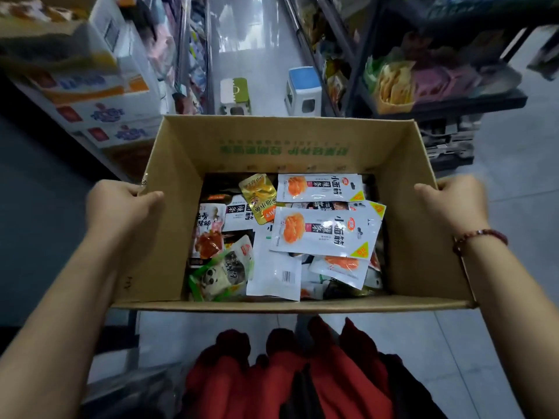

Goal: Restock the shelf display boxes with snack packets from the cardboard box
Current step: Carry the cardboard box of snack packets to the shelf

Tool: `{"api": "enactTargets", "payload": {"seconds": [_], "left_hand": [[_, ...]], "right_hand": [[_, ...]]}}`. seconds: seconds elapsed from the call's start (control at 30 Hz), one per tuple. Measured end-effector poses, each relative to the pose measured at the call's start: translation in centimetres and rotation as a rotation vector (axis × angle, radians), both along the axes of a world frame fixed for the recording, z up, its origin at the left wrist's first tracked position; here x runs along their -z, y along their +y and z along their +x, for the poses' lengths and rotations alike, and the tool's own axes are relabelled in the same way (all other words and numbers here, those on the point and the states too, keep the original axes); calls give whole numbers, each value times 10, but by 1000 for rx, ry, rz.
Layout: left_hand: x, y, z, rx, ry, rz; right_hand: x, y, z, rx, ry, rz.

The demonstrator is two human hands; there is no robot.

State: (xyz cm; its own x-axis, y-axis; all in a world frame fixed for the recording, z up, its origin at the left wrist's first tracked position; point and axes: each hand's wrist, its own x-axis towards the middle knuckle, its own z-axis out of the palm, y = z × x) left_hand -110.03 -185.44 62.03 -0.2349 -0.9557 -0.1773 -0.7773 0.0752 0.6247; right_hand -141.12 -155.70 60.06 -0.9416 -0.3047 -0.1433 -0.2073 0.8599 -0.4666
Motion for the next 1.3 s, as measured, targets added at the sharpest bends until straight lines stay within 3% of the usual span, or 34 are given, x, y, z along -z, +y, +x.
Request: {"api": "enactTargets", "payload": {"seconds": [0.53,0.73,0.87,1.03,1.3], "left_hand": [[20,-305,-285,-23,-76,12],[29,-421,-381,-43,-17,58],[47,-512,-444,22,-10,37],[17,-586,-547,183,-66,-24],[21,-721,-690,281,-94,-21]], "right_hand": [[10,-307,-290,-40,53,-12],[4,-406,-378,-4,33,13],[19,-471,-432,61,25,-1],[27,-547,-489,152,18,-10],[38,-634,-584,270,69,-56]]}}
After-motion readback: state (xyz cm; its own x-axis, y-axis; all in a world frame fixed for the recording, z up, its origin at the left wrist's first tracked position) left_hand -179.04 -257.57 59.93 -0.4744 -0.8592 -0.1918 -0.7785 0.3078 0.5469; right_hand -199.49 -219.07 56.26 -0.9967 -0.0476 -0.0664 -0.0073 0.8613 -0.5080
